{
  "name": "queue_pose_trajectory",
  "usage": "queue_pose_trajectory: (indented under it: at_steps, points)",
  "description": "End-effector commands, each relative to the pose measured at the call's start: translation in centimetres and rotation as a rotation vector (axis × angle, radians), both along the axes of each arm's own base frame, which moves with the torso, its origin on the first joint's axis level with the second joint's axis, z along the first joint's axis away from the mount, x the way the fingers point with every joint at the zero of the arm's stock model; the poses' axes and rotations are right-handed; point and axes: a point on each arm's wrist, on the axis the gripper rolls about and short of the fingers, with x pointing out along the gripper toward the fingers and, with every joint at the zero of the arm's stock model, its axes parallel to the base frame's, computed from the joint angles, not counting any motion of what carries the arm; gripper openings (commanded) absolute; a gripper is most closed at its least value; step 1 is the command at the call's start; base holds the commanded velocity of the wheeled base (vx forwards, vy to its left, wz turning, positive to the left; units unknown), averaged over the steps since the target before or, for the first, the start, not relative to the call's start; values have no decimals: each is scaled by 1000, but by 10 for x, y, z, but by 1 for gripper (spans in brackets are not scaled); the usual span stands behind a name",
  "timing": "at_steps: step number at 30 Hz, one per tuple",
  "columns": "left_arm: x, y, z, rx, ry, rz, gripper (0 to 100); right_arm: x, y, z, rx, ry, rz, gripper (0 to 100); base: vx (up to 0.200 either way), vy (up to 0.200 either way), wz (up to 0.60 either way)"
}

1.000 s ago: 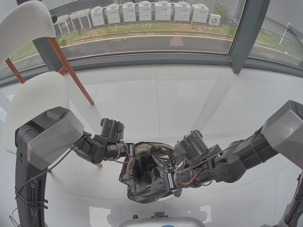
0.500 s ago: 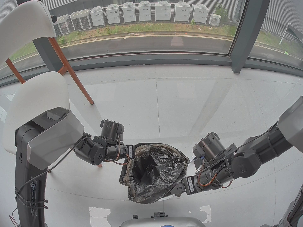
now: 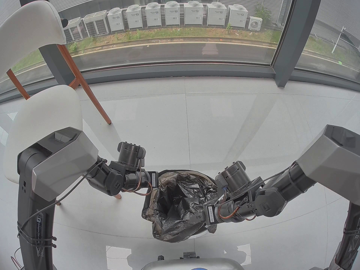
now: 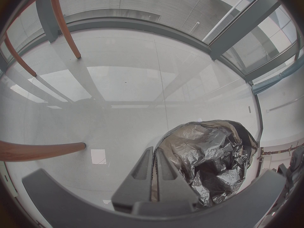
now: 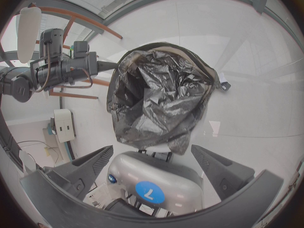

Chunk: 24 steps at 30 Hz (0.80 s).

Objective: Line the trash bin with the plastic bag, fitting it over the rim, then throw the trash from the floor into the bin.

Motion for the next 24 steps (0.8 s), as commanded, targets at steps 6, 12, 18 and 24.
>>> queue_pose_trajectory:
  at_steps: [6, 12, 18, 24]
  points:
    - [6, 4, 1, -16, -41, 14, 0, 11, -23, -28, -11, 19, -56, 100, 0, 0, 0]
    - [7, 3, 2, -21, -52, 13, 0, 15, -41, -35, 2, -98, 27, 100, 0, 0, 0]
    - [6, 2, 1, -29, -43, 18, 0, 8, -42, -37, 84, -175, 130, 100, 0, 0, 0]
    - [6, 2, 2, -30, -48, 21, 0, 9, -41, -46, 75, -199, 183, 100, 0, 0, 0]
